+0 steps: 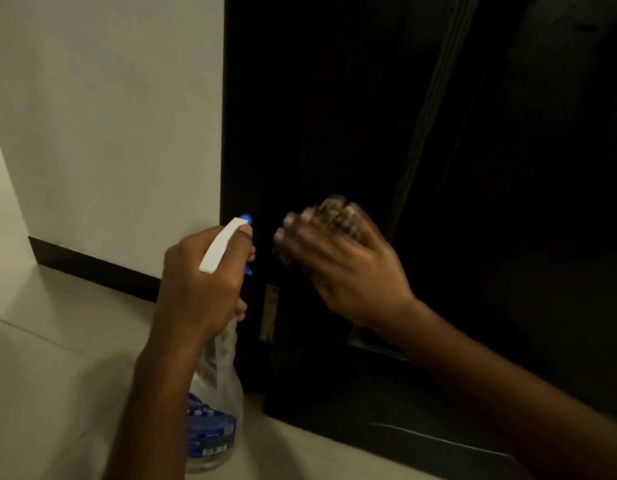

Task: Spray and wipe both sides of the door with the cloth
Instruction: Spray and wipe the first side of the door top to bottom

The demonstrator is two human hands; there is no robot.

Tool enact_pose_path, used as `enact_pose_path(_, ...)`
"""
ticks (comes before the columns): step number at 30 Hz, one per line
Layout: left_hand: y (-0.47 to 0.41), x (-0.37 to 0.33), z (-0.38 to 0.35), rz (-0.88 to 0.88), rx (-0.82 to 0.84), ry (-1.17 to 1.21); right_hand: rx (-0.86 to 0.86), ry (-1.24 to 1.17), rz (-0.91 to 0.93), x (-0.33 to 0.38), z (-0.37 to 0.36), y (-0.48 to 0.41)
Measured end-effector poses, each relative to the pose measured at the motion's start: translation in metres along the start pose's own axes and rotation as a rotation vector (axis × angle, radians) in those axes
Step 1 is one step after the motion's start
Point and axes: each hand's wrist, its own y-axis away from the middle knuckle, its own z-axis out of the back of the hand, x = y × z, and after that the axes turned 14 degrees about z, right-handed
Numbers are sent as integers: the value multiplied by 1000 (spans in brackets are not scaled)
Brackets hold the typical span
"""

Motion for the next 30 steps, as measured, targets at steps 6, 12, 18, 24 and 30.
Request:
enact_pose_path(6,2,0,-10,18,35,3,-170,30,-397,-56,30,-24)
enact_pose_path(12,5,0,-18,-27,19,-22,63,-29,-103,43,-17,42)
enact_pose_path(18,11,-1,-24,-29,79,1,137,-40,55,43,-19,79)
enact_pose_path(24,15,1,-36,-1,130,19,-135,-22,-447,-43,29,25)
enact_pose_path(30,13,4,-36,0,119,19,-5,-70,-320,21,-2,52)
